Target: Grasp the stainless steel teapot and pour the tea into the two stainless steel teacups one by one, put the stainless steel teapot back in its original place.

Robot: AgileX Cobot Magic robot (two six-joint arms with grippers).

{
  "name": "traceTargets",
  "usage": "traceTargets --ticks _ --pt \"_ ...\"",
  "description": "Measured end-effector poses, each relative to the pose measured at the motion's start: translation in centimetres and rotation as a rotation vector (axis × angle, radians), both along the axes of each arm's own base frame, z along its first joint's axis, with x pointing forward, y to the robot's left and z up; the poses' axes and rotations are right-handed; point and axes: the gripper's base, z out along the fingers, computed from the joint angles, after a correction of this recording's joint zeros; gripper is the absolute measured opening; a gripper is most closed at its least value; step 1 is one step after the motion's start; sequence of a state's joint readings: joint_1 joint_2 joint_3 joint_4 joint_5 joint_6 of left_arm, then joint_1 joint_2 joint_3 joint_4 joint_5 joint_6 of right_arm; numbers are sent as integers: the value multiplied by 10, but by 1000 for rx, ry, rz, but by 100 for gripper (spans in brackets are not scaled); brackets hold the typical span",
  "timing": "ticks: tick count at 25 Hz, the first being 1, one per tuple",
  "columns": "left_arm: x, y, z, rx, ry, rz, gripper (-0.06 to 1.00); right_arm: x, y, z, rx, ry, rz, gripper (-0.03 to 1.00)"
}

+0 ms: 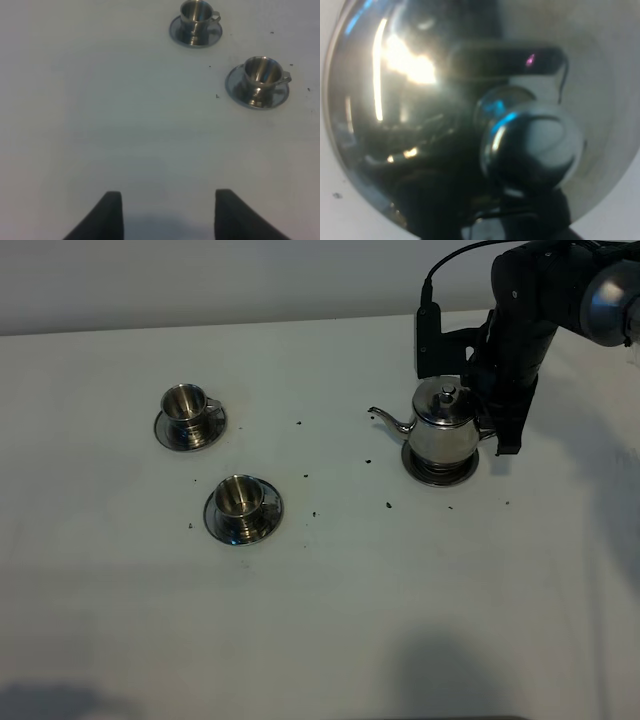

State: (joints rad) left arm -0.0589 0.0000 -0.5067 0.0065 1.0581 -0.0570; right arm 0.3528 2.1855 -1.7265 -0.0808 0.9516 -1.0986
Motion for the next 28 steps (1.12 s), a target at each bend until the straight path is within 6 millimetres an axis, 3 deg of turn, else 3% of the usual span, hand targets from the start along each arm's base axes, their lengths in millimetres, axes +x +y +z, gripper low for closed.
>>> traceTargets --ticks 7,17,28 --pt "0 0 0 -1 0 1 45 -6 6 28 82 -37 -49 18" --pt "0 0 0 -1 0 1 45 -7 69 70 194 -163 -53 18" --pt "0 0 0 -1 0 1 45 13 138 51 195 -189 10 18"
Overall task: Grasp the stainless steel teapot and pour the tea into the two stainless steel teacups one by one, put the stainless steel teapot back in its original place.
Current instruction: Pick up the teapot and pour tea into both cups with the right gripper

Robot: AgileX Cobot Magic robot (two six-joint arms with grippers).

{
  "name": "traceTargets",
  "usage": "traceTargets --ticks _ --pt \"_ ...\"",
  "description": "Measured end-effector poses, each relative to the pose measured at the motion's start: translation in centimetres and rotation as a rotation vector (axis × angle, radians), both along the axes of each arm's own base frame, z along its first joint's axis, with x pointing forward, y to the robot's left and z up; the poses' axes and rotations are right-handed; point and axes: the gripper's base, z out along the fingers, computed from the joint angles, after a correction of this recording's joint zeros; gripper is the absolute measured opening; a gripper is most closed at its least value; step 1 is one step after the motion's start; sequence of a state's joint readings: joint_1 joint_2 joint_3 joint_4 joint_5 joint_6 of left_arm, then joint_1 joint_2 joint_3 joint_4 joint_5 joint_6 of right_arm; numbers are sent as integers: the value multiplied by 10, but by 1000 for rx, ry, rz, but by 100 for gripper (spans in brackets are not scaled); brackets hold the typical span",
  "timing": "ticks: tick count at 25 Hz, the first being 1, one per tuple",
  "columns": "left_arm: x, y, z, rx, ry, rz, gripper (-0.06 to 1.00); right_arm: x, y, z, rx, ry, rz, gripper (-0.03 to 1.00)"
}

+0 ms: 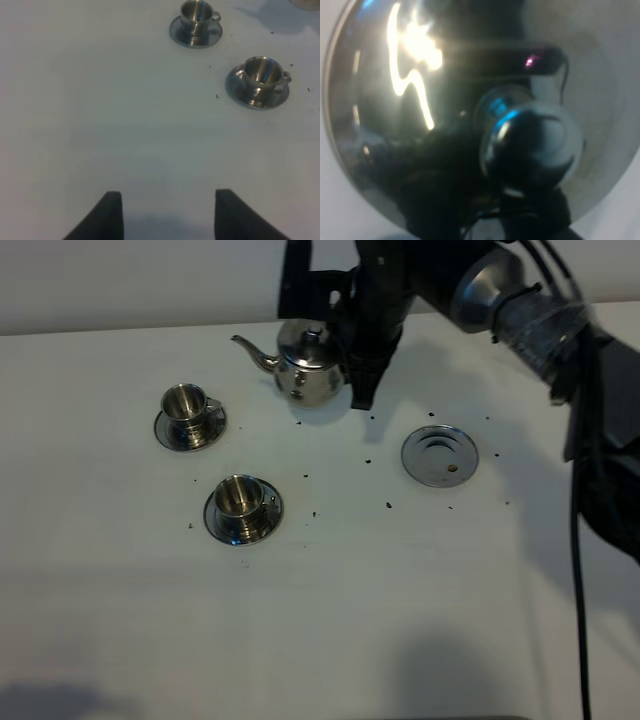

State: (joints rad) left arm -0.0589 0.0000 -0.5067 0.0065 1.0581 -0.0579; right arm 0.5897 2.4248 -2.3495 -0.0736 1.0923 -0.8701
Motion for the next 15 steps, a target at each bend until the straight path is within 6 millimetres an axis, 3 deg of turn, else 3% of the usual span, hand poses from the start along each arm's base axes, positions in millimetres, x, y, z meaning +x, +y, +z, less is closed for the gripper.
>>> traceTargets --ticks 7,15 --pt "0 0 0 0 0 0 45 4 31 -20 -34 -69 47 18" --pt "0 0 0 1 0 -1 45 13 37 -48 -141 -161 77 18"
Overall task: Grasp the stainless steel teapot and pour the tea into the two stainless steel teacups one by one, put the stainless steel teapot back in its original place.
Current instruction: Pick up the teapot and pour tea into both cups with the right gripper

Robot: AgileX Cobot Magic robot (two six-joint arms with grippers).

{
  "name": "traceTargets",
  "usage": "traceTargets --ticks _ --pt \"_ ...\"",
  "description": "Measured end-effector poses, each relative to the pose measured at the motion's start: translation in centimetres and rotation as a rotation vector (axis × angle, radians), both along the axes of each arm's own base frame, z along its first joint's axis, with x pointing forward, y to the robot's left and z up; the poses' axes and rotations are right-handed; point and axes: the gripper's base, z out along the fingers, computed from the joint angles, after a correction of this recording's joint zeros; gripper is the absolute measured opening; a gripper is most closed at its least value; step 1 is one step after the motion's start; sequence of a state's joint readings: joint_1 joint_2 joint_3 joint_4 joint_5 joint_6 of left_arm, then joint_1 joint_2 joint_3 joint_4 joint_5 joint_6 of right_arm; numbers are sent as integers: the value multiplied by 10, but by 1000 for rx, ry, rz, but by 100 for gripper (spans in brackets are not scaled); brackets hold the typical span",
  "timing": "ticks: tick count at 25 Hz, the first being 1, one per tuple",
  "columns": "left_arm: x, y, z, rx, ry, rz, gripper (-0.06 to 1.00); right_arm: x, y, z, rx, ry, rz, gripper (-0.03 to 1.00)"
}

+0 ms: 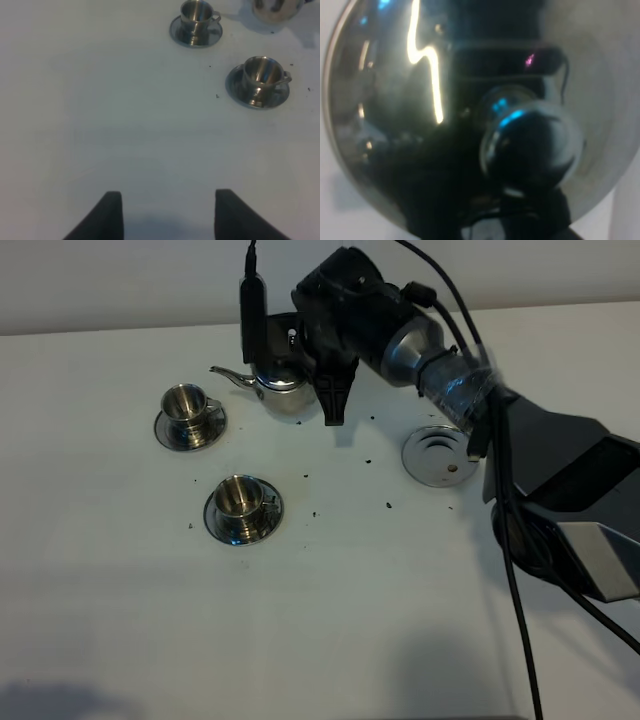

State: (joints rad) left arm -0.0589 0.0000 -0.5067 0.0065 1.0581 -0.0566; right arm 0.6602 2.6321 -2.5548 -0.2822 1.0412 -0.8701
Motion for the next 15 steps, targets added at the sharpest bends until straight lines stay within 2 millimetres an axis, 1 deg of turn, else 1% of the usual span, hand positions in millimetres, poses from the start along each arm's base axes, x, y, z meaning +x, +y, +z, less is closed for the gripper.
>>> traceTargets --ticks 5,10,13,15 --pt "0 0 0 0 0 0 45 -2 12 -6 -62 -93 50 18" --pt "0 0 0 0 0 0 45 -5 26 -8 -50 -168 67 18" --pt "0 0 0 0 0 0 45 -4 28 -5 -43 -215 57 18" --pt "0 0 0 0 0 0 45 -1 29 -7 -43 -241 56 18"
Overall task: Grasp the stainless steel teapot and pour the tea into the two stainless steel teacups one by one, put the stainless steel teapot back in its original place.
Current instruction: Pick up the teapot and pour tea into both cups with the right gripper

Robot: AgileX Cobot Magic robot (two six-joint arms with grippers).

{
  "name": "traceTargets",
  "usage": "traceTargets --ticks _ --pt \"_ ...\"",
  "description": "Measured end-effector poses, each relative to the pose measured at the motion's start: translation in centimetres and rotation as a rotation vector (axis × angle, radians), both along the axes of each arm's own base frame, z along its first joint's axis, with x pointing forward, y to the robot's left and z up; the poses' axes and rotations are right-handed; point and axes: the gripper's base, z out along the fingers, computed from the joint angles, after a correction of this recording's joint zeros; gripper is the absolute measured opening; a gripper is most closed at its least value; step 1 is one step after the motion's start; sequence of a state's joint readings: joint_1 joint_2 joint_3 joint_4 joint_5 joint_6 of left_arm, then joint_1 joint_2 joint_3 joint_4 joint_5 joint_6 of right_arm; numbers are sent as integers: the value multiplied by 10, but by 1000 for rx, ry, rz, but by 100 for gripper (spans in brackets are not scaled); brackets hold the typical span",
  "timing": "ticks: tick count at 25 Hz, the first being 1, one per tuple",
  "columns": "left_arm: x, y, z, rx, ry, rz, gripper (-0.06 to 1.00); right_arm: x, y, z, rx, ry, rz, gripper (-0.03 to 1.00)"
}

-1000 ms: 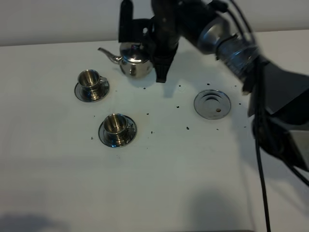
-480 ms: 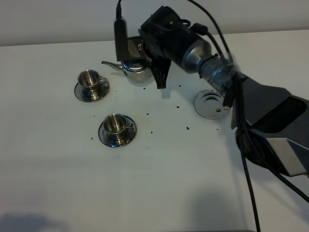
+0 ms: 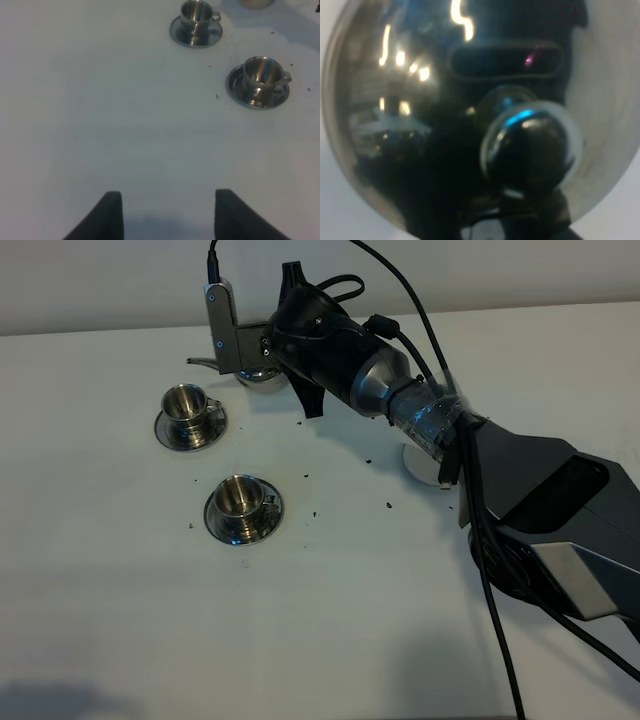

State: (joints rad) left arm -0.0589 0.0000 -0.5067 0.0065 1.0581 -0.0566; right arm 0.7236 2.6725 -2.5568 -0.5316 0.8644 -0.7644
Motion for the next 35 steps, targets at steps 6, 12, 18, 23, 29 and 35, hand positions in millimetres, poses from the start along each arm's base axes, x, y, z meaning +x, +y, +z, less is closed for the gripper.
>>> traceTargets --ticks 6,12,18,23,29,35 --pt "0 0 0 0 0 0 45 2 0 -12 -18 -10 -2 18" --pt "0 0 0 0 0 0 45 2 3 -9 -51 -63 22 18" --pt "0 0 0 0 0 0 45 -4 14 -5 -88 -122 65 18" --pt "0 0 0 0 0 0 45 -4 18 -16 -121 -144 88 18" --pt "0 0 0 -1 0 1 45 -5 21 -24 -177 -170 106 18" --pt "0 0 0 -1 0 1 45 -7 24 -22 -198 -205 127 18"
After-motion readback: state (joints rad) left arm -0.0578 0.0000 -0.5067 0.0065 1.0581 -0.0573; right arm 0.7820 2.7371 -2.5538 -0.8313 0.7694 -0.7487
